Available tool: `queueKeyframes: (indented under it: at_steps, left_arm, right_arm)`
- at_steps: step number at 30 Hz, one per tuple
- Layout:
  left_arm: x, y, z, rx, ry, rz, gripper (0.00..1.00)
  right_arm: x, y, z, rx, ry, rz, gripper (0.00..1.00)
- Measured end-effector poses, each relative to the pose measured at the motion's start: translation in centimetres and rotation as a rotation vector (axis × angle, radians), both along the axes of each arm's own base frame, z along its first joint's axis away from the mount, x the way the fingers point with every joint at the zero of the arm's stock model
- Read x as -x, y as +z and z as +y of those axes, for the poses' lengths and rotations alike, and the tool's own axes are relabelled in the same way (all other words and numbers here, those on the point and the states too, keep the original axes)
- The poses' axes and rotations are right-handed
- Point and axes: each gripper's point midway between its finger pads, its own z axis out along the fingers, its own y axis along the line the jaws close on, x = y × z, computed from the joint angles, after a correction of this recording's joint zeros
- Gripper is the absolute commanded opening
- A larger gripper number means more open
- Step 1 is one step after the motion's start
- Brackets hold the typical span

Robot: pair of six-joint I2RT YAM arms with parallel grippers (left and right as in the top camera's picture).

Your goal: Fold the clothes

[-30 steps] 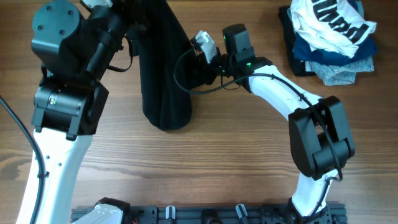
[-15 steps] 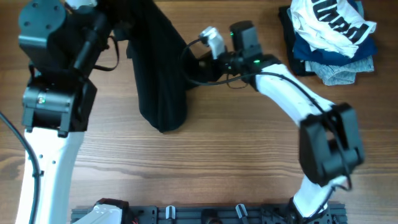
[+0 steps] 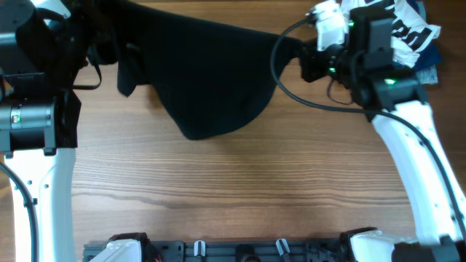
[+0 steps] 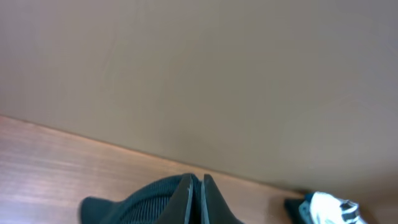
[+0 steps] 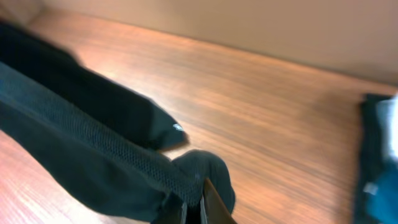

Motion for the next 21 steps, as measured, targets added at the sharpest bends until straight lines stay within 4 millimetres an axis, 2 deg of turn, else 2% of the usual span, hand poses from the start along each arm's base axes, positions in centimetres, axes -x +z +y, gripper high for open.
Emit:
queueKeyframes:
  at_steps: [5, 10, 13, 16, 19, 21]
  left_arm:
    - [1.7, -3.0, -0.2, -0.094, -0.034, 0.133, 0.04]
    - [4.9, -4.1, -0.5, -0.182, -0.073, 0.205, 0.04]
    - [6.9, -4.6, -0.5, -0.218, -0.092, 0.243, 0.04]
    - [8.0, -5.7, -0.6, -0.242, -0.11, 0.301, 0.04]
    - [7.9, -7.0, -0.6, -0.267, -0.128, 0.35, 0.04]
    - [7.1, -7.5, -0.4, -0.28, -0.127, 0.359, 0.04]
  right_arm:
    - [2.0, 4.4, -2.7, 0.061, -0.083, -0.028, 0.04]
    - [3.3, 6.8, -3.8, 0.097, -0.119, -0.045, 0.04]
    - [3.7, 6.4, -4.1, 0.111, -0.127, -0.02, 0.04]
    - [4.2, 5.4, -4.3, 0.125, -0.127, 0.024, 0.04]
    - [4.3, 4.9, -4.3, 0.132, -0.129, 0.045, 0.04]
    - [4.2, 4.8, -4.4, 0.135, -0.131, 0.047, 0.04]
